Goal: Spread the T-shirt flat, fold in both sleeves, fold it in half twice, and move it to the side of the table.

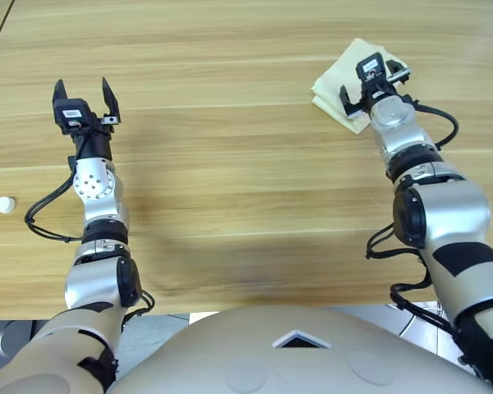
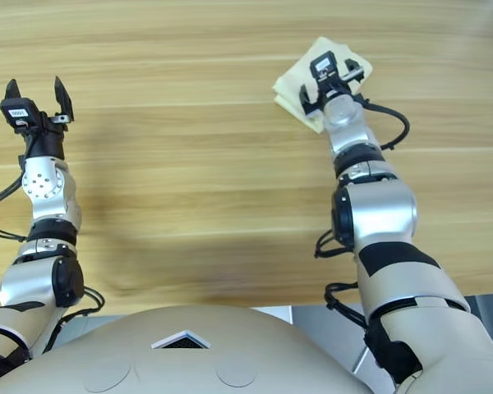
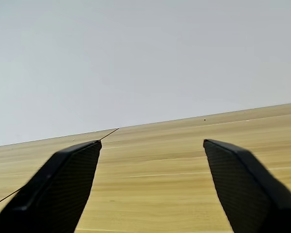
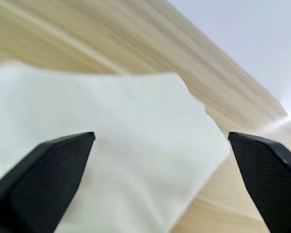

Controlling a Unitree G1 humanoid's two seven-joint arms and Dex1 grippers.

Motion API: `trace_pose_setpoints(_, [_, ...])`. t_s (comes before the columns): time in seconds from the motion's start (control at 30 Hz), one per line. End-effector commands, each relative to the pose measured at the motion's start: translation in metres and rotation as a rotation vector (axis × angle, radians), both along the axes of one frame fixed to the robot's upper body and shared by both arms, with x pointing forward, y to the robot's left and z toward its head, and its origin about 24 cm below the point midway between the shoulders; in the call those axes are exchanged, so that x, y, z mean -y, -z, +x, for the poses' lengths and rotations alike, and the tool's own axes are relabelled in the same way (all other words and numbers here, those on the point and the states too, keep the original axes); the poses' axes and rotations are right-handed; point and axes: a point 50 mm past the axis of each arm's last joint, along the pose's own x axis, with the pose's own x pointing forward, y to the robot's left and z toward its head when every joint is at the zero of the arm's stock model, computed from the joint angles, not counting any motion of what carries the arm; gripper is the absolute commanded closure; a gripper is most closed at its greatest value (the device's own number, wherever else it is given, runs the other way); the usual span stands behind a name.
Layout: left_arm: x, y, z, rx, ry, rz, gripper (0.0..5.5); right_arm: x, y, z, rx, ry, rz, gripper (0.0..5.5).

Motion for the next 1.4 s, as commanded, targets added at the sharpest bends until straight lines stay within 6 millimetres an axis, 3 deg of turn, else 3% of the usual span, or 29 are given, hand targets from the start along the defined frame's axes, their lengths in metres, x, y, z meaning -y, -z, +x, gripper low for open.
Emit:
trace_pose_setpoints(0.03, [0.003, 0.005, -0.002, -0.016, 0.010, 0.005, 1.58, 0.009, 0.016, -0.010, -0.075, 0.003, -0.083, 0.42])
trace_pose_setpoints(0.27, [0.005, 0.005, -0.002, -0.013, 0.015, 0.014, 1.58, 0.019, 0.056, -0.039, -0.296, -0.215, -0.330, 0.42])
trace_pose_setpoints(0.53, [0.013, 0.007, -0.002, -0.012, 0.028, 0.009, 1.58, 0.082, 0.080, -0.086, -0.578, -0.367, -0.687, 0.42])
trace_pose_setpoints(0.8, [0.015, 0.008, -0.003, -0.005, 0.020, 0.002, 1.58, 0.160, 0.052, -0.123, -0.693, -0.331, -0.789, 0.42])
trace_pose_setpoints(1.03, [0.014, 0.006, -0.003, 0.002, 0.014, -0.001, 1.58, 0.191, 0.035, -0.150, -0.717, -0.342, -0.751, 0.42])
trace_pose_setpoints(1.23, [0.016, 0.008, -0.002, -0.011, 0.033, -0.001, 1.58, 0.191, 0.030, -0.159, -0.680, -0.428, -0.681, 0.42])
trace_pose_setpoints(1.4, [0.013, 0.009, -0.001, -0.015, 0.057, -0.019, 1.58, 0.175, -0.008, -0.130, -0.424, -0.481, -0.717, 0.42])
